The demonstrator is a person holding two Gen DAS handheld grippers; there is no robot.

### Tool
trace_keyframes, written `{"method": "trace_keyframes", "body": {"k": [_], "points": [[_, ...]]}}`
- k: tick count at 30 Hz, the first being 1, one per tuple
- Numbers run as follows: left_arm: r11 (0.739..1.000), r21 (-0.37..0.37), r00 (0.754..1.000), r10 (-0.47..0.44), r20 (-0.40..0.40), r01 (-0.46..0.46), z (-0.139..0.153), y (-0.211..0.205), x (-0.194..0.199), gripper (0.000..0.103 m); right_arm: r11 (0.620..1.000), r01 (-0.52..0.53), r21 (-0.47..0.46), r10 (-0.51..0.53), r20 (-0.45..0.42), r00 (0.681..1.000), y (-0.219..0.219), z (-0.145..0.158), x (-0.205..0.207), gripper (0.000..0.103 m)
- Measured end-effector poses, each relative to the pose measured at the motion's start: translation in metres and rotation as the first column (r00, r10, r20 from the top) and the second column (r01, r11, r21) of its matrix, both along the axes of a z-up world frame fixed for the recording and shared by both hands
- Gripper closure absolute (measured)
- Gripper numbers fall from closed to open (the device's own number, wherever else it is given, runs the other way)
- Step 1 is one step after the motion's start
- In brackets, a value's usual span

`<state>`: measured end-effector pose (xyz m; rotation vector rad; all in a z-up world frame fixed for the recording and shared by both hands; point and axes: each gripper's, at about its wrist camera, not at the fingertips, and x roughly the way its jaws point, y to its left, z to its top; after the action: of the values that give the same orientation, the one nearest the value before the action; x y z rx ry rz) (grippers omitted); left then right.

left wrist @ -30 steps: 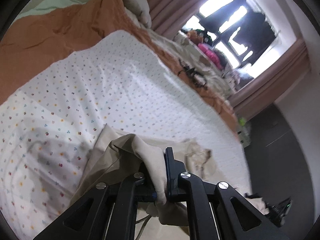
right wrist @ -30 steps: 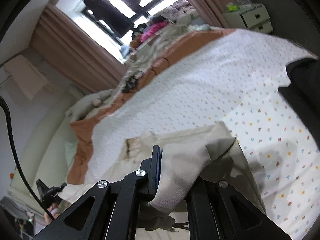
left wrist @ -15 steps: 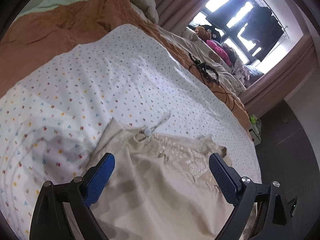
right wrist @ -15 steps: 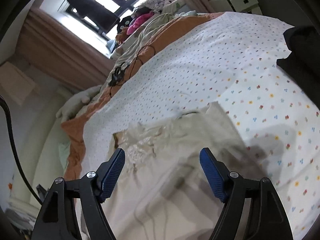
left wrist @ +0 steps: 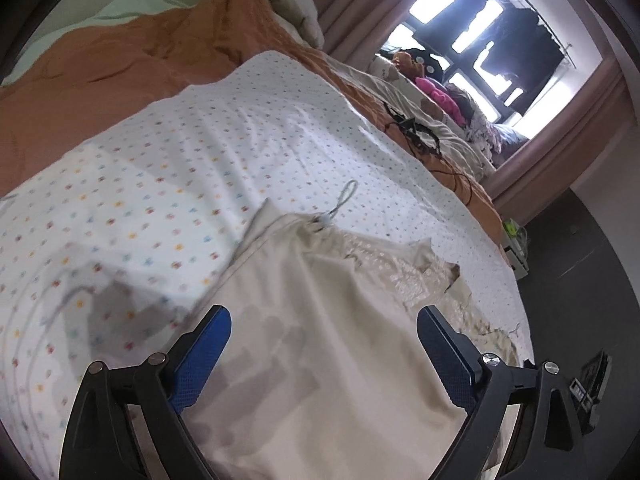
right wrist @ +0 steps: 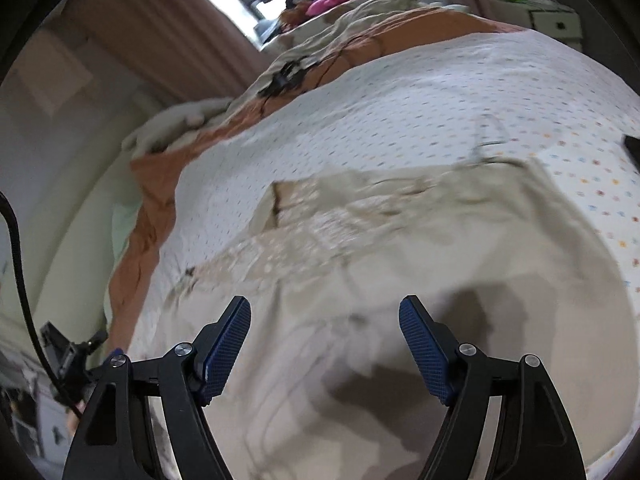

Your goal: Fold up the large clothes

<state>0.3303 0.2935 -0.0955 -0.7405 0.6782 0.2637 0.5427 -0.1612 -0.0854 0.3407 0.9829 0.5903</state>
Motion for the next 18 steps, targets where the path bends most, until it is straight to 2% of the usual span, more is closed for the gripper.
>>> {"method": "trace_keyframes", "body": {"k": [6, 10, 16, 17, 18], "points": [[0.997, -0.017, 0.997, 0.075, -0.035, -0.075, -0.013, 0.018, -0.043, 0.014, 0.998, -0.055, -0.038, 0.053, -0.033, 0.998, 0.059, -0.012, -0.006, 0.034], [0.991, -0.042, 0.99, 0.125, -0.064, -0.127, -0.026, 0.03, -0.07, 0.018, 0.991, -0.048, -0.125, 0.04, -0.066, 0.997, 0.09, -0.028, -0.008, 0.035], [0.979, -0.079, 0.978, 0.178, -0.105, -0.186, -0.049, 0.04, -0.104, 0.019, 0.973, -0.096, -0.209, 0.07, -0.126, 0.989, 0.128, -0.056, -0.003, 0.041], [0.977, -0.09, 0.977, 0.185, -0.11, -0.195, -0.055, 0.04, -0.108, 0.02, 0.969, -0.099, -0.225, 0.07, -0.133, 0.989, 0.133, -0.061, -0.001, 0.045], [0.973, -0.107, 0.974, 0.192, -0.116, -0.205, -0.061, 0.041, -0.113, 0.02, 0.964, -0.1, -0.245, 0.067, -0.142, 0.988, 0.139, -0.068, 0.003, 0.056]]}}
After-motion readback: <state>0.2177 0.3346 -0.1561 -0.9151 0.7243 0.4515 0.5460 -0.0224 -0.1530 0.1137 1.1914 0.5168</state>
